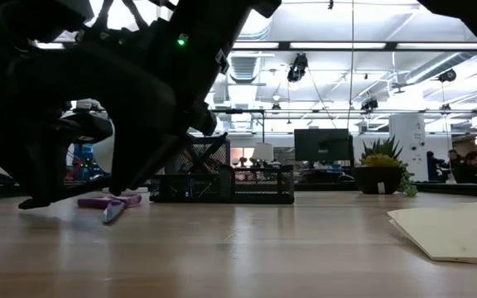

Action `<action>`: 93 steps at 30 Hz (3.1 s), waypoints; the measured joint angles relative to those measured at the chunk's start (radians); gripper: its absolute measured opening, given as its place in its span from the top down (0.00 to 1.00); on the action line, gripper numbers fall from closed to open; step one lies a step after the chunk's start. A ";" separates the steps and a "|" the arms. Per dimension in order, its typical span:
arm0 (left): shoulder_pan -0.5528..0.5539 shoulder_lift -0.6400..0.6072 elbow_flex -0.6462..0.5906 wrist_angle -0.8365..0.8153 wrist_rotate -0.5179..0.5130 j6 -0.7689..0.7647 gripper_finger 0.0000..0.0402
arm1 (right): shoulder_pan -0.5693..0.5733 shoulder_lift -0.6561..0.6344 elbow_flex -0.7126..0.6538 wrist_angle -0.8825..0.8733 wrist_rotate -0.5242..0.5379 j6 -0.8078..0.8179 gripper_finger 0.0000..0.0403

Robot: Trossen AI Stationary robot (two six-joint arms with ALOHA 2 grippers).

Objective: Pick and place office supplies into organizer
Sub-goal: Put the black pen into the black desk organizer

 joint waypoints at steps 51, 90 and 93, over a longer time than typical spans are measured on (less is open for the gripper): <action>0.059 -0.605 0.182 -0.259 -0.185 -0.316 0.55 | 0.068 -0.258 -0.003 -0.291 0.404 0.278 0.94; 0.160 -0.333 0.178 -0.098 0.263 -0.097 0.55 | 0.093 -0.287 0.034 -0.262 0.175 0.060 0.94; 0.160 -0.330 0.178 -0.108 0.264 -0.096 0.55 | 0.094 -0.287 0.034 -0.263 0.181 0.060 0.94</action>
